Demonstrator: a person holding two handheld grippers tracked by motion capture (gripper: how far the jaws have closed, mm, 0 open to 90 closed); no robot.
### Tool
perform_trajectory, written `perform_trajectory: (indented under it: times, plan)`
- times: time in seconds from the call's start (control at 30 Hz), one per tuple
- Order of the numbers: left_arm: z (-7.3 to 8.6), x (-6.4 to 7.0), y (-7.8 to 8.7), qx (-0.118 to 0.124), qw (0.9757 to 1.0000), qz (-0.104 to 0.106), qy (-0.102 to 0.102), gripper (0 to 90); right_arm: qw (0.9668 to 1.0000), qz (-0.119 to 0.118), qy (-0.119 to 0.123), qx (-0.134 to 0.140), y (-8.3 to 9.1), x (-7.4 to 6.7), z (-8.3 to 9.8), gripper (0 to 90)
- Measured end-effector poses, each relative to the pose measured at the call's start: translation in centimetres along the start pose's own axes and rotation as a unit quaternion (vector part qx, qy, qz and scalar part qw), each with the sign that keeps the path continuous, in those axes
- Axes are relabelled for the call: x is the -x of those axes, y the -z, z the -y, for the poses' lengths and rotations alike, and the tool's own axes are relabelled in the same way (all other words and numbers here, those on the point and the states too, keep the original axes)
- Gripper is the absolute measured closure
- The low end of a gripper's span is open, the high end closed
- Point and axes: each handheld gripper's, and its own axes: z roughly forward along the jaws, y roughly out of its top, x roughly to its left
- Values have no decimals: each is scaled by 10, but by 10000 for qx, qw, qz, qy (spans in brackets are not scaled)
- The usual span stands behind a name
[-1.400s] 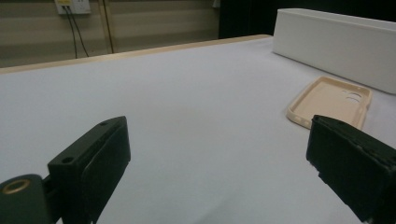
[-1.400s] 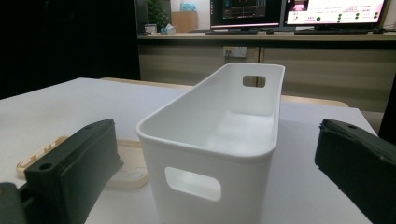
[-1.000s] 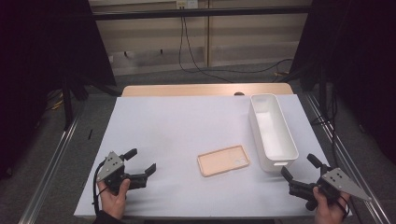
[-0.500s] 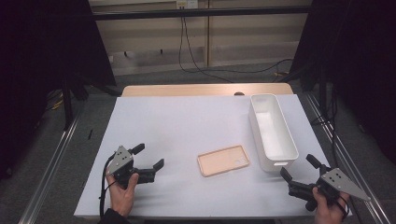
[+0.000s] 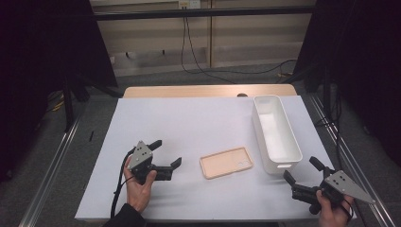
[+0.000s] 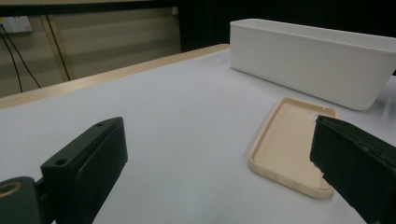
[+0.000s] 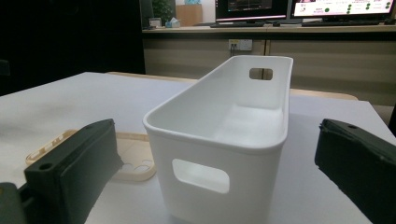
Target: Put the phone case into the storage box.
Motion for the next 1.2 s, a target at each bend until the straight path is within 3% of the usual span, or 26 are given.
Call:
perform_trajectory:
  times: [0.07, 0.13, 0.2, 0.4, 0.6, 0.7, 0.8, 0.9, 1.0, 1.07, 1.13, 1.17, 1.2]
  plan:
    - [-2, 0, -4, -5, 9999, 76, 75, 39, 10000, -16, -1, -1, 0, 0, 0, 0]
    - [-4, 2, -9, -72, 10000, 23, 14, 41, 10000, -39, 4, -12, 0, -1, 0, 0]
    - [-5, 3, -15, -149, 9995, 232, 134, 41, 10000, -49, -3, -15, 0, -1, 0, 0]
    - [-11, 7, -36, -185, 9991, 368, -20, 44, 10000, -50, -6, -22, 0, -1, 0, 0]
    - [-16, 6, -52, -354, 9978, 556, -25, 44, 10000, -57, -6, -20, 0, 0, 0, 0]
    - [-21, 4, -59, -324, 9976, 607, 12, 44, 10000, -68, -5, -29, 0, -1, 0, 0]
    - [-26, 5, -67, -446, 9965, 695, -107, 42, 10000, -61, -5, -17, 0, -1, 0, 0]
    - [-28, 7, -72, -404, 9963, 745, -125, 42, 10000, -63, -9, -28, 0, -1, 0, 0]
    - [-34, 14, -84, -545, 9918, 1127, -259, 42, 10000, -68, -9, -24, 0, -1, 0, 0]
    - [-37, 17, -88, -567, 9908, 1201, -266, 42, 10000, -72, -9, -28, 0, -1, 0, 0]
    - [-40, 19, -94, -632, 9879, 1402, -191, 42, 10000, -84, -6, -28, 0, -1, 0, 0]
    - [-40, 19, -94, -632, 9879, 1402, -191, 42, 10000, -84, -6, -28, 0, -1, 0, 0]
    - [-43, 20, -98, -735, 9860, 1481, -217, 42, 10000, -92, -10, -19, 0, -1, 0, 0]
